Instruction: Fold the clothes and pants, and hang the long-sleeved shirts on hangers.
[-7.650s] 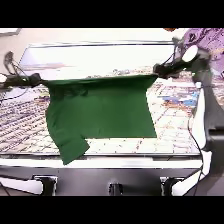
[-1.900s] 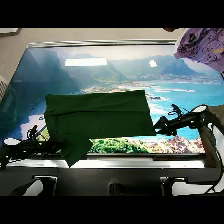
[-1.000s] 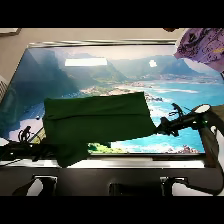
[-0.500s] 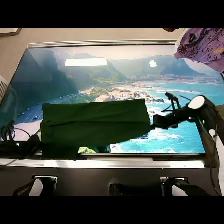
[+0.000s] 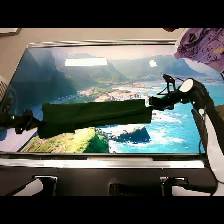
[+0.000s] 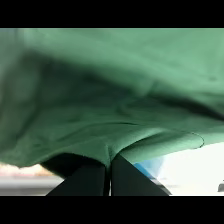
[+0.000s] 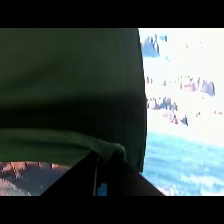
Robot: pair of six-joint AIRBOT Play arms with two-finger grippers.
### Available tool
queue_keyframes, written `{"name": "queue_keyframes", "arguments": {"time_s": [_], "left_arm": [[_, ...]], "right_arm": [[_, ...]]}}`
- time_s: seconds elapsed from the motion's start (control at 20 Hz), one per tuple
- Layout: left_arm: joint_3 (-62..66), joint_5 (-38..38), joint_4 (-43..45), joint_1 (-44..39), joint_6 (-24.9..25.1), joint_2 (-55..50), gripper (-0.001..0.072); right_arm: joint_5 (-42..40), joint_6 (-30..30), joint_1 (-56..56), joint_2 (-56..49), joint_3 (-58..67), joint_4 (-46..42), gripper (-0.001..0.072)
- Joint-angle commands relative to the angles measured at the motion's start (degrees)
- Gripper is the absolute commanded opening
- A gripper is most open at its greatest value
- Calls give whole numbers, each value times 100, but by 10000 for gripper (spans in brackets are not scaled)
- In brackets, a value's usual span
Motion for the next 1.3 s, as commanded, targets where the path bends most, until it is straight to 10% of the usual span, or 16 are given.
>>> {"name": "queue_keyframes", "arguments": {"time_s": [0.0,0.95,1.1,1.25], "left_arm": [[1064,48,-39,-262,216,-1067,18],[2791,118,-33,-879,216,-3418,24],[2791,201,-33,-885,210,-3403,423],[2793,201,-31,-872,205,-3283,561]], "right_arm": [[-44,57,9,-520,551,116,32],[-813,166,15,-1904,1346,551,70],[-549,544,0,-1860,1346,841,338],[87,693,-271,-1532,1423,887,460]]}}
